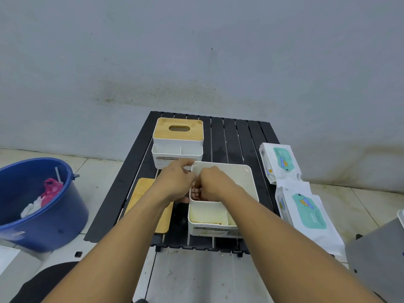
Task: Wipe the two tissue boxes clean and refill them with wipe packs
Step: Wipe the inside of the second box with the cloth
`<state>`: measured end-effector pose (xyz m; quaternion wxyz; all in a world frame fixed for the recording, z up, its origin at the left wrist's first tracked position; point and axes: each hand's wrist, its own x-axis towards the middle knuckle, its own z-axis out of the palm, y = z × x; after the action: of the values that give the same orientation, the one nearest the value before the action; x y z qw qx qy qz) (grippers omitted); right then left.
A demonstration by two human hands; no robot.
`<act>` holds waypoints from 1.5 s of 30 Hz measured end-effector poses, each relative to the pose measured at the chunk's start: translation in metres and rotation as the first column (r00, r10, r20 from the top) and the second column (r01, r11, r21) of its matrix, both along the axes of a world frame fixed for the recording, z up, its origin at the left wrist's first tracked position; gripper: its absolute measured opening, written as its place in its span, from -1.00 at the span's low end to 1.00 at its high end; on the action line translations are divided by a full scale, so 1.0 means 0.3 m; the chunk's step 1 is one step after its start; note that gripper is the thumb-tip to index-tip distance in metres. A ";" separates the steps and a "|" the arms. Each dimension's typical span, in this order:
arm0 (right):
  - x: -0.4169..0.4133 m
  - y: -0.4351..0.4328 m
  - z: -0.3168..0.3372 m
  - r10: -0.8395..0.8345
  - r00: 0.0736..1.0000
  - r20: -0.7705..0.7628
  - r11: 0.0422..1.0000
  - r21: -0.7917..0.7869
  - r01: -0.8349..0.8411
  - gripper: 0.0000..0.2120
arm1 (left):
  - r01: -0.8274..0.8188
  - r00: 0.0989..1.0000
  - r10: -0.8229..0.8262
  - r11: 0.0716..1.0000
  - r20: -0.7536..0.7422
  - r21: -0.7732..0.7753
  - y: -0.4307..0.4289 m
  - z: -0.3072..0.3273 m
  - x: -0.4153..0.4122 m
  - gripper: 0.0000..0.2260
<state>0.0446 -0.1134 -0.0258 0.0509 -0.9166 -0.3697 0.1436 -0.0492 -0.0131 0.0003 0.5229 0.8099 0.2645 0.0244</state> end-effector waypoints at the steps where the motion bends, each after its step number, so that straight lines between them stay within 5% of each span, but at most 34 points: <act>1: 0.000 -0.011 -0.004 -0.022 1.000 0.007 0.999 0.041 0.021 -0.82 | 0.001 1.000 -0.001 1.000 -0.006 -0.001 0.002 0.001 0.000 -0.63; 7: -0.019 -0.070 0.048 -0.176 0.980 0.094 0.920 0.368 0.131 -0.82 | 0.000 1.000 0.000 1.000 0.000 -0.023 -0.005 0.007 0.007 -0.68; 17: -0.021 -0.147 0.064 -0.517 0.843 0.145 0.821 0.363 0.441 -0.65 | 0.096 0.992 -0.083 0.985 -0.094 0.141 0.003 0.019 0.017 -0.63; 24: -0.015 -0.121 0.083 -0.123 0.992 0.018 0.865 0.493 0.098 -0.77 | 0.076 0.996 -0.068 0.983 -0.052 0.168 0.003 0.020 0.004 -0.68; 32: -0.010 -0.151 0.067 -0.397 0.866 0.305 0.903 0.299 0.309 -0.67 | 0.214 0.971 -0.191 0.962 -0.145 0.170 -0.010 0.014 -0.002 -0.47; 37: 0.004 -0.120 0.087 -0.486 0.874 -0.003 0.873 -0.054 0.486 -0.91 | 0.172 0.979 -0.127 0.934 -0.159 0.312 -0.017 0.026 -0.008 -0.73; 39: 0.029 -0.096 0.085 -0.472 0.867 -0.157 0.869 -0.248 0.428 -0.73 | 0.131 0.987 -0.078 0.901 -0.141 0.414 -0.017 0.026 -0.004 -0.97; 40: 0.035 -0.081 0.079 -0.438 0.877 -0.195 0.876 -0.312 0.368 -0.62 | 0.111 0.991 -0.061 0.881 -0.122 0.460 -0.016 0.020 -0.001 -0.94; 42: 0.027 -0.070 0.066 -0.267 0.952 -0.147 0.914 -0.353 0.202 -0.51 | 0.096 0.994 -0.052 0.859 -0.100 0.503 -0.017 0.011 0.002 -0.90; 45: 0.006 -0.088 0.031 -0.143 0.990 0.003 0.950 -0.282 0.138 -0.64 | 0.129 0.991 -0.091 0.836 -0.098 0.533 -0.019 0.008 -0.004 -0.74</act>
<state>0.0464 -0.1400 -0.0167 -0.0664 -0.9371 -0.2791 0.1988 -0.0505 -0.0188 0.0028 0.2661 0.9382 0.2180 0.0395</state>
